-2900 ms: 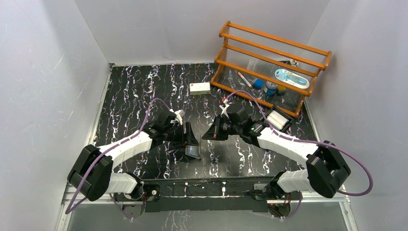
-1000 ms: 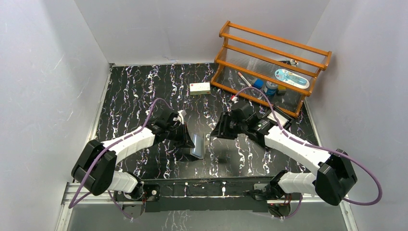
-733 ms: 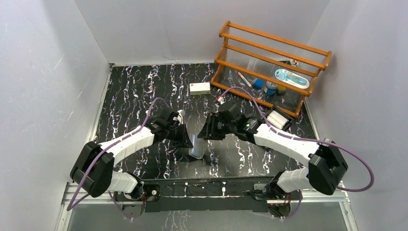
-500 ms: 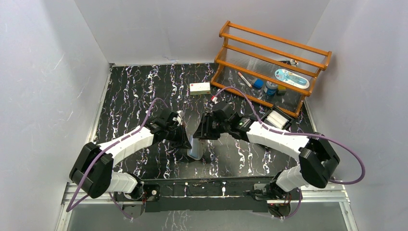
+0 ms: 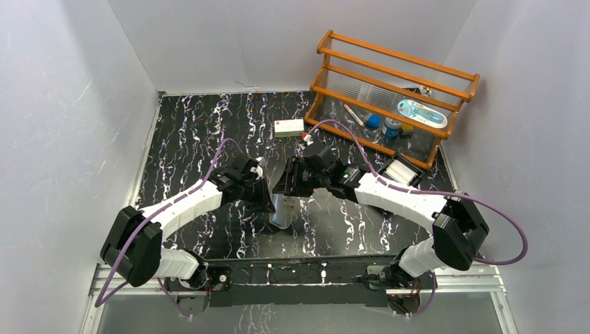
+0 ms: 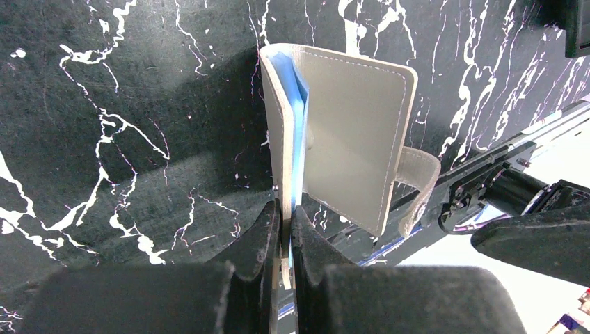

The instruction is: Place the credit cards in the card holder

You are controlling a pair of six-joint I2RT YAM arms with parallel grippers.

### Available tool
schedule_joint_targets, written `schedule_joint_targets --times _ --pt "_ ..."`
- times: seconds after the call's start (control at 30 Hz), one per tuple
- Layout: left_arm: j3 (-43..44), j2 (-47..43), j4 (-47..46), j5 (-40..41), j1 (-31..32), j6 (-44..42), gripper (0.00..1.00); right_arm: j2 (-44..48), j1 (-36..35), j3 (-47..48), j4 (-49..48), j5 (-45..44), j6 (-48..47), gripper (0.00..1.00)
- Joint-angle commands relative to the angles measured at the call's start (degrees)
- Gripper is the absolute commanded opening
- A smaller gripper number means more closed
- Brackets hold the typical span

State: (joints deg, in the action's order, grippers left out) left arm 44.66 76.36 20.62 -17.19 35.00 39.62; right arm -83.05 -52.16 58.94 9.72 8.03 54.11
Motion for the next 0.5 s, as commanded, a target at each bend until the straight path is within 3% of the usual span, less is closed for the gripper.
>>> schedule_joint_targets --times 0.0,0.2,0.47 --pt "2.2 -1.1 2.0 -0.4 0.2 -0.5 0.00 1.6 -0.4 2.1 -2.7 -1.2 1.1 0.56" --pt "2.3 -1.1 1.7 -1.0 0.2 -0.3 0.00 -2.4 -0.5 0.1 -4.4 0.2 1.2 0.45" --pt "0.8 -2.4 0.0 -1.7 0.2 0.3 0.01 -9.1 -0.5 -1.8 -5.4 2.2 -0.2 0.43"
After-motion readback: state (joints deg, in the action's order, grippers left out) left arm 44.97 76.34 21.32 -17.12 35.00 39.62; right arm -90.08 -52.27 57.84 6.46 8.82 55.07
